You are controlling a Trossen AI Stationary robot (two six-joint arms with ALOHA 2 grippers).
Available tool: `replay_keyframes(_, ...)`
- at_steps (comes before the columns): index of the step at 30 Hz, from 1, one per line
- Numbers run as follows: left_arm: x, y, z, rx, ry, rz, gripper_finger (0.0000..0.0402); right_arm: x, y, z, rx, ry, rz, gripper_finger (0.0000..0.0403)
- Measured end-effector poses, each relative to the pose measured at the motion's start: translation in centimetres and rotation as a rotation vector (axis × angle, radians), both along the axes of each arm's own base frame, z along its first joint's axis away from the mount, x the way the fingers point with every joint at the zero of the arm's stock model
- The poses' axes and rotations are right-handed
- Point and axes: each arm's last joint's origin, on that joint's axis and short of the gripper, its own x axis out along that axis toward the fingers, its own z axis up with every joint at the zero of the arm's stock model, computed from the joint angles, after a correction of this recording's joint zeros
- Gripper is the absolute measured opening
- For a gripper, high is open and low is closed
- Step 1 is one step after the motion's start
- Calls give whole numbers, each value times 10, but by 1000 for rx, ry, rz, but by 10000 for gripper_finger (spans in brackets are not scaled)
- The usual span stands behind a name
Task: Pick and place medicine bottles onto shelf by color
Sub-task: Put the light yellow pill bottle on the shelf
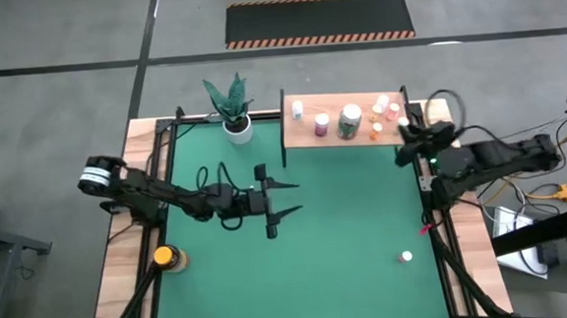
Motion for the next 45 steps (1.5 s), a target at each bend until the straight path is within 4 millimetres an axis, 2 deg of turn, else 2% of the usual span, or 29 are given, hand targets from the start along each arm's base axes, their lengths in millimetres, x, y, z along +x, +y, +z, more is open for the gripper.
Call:
replay_keyframes(5, -16, 3, 9, -6, -32, 0, 222, -17, -4, -12, 62, -59, -38, 99)
replay_keyframes(8, -22, 4, 10, -8, -40, 0, 222, -15, -3, -20, 62, -21, -22, 93)
replay_keyframes(13, -31, 5, 8, -8, -35, 0, 222, -10, -2, -21, 51, -8, -31, 79)
replay_keyframes(18, -32, 6, 10, -5, -49, 1, 222, -1, 0, -24, 54, 14, -36, 74)
replay_keyframes(23, -32, 6, 17, 52, -88, 17, 222, 18, 4, -24, 53, 24, -8, 72)
replay_keyframes(26, -34, 6, 25, 73, -122, 26, 222, 30, 6, -16, 18, 46, 12, 72)
replay_keyframes(29, -39, 7, 32, 87, -145, 34, 222, 38, 8, -4, -17, 74, 30, 72)
replay_keyframes(36, -47, 9, 38, 84, -166, 37, 222, 42, 2, 33, -56, 85, -6, 72)
replay_keyframes(39, -47, 9, 38, 84, -167, 37, 222, 60, -2, 31, -58, 144, -36, 72)
replay_keyframes(45, -47, 8, 38, 83, -169, 36, 222, 95, -13, 27, -56, 185, 47, 72)
